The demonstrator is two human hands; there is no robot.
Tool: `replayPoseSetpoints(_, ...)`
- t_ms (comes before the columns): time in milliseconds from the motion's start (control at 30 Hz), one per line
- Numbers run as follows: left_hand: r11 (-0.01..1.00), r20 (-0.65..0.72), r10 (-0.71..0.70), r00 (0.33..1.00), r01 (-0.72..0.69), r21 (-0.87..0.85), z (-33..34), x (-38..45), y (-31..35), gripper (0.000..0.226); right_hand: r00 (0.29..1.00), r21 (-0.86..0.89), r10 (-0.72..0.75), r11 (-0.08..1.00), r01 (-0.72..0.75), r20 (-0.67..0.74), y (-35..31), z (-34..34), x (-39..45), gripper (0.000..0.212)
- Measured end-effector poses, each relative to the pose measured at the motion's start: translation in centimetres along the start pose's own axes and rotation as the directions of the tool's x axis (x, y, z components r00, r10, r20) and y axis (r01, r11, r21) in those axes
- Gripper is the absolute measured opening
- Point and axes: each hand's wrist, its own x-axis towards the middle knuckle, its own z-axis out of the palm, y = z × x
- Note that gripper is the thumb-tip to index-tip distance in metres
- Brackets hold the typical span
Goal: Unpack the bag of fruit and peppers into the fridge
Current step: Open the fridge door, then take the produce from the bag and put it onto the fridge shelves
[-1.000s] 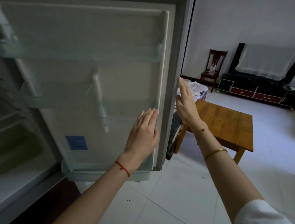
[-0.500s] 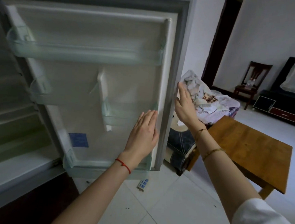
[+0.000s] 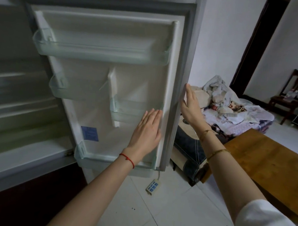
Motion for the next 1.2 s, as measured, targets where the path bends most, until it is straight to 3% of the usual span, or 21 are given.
replayPoseSetpoints(300, 0.999, -0.03, -0.051, 0.998, 0.052, 0.014, -1.3, -2.2, 0.8, 0.063, 0.997, -0.018, -0.066, 0.998, 0.066, -0.027, 0.2, -1.0, -3.9, 0.062)
replayPoseSetpoints(667, 0.958, -0.138, -0.288, 0.948, 0.286, -0.035, -5.9, -12.6, -0.7, 0.052, 0.976, 0.036, -0.182, 0.983, 0.179, 0.12, -3.8, 0.4, -14.6, 0.058)
replayPoseSetpoints(933, 0.887, -0.165, -0.462, 0.872, 0.458, -0.059, -9.3, -23.3, -1.1, 0.047, 0.946, 0.088, -0.238, 0.971, 0.224, 0.22, -8.1, 2.6, -21.2, 0.055)
replayPoseSetpoints(1200, 0.759, -0.253, -0.634, 0.731, 0.65, -0.024, -12.9, -33.3, -2.2, 0.043, 0.87, 0.221, -0.328, 0.94, 0.261, 0.368, -12.7, 7.3, -26.0, 0.051)
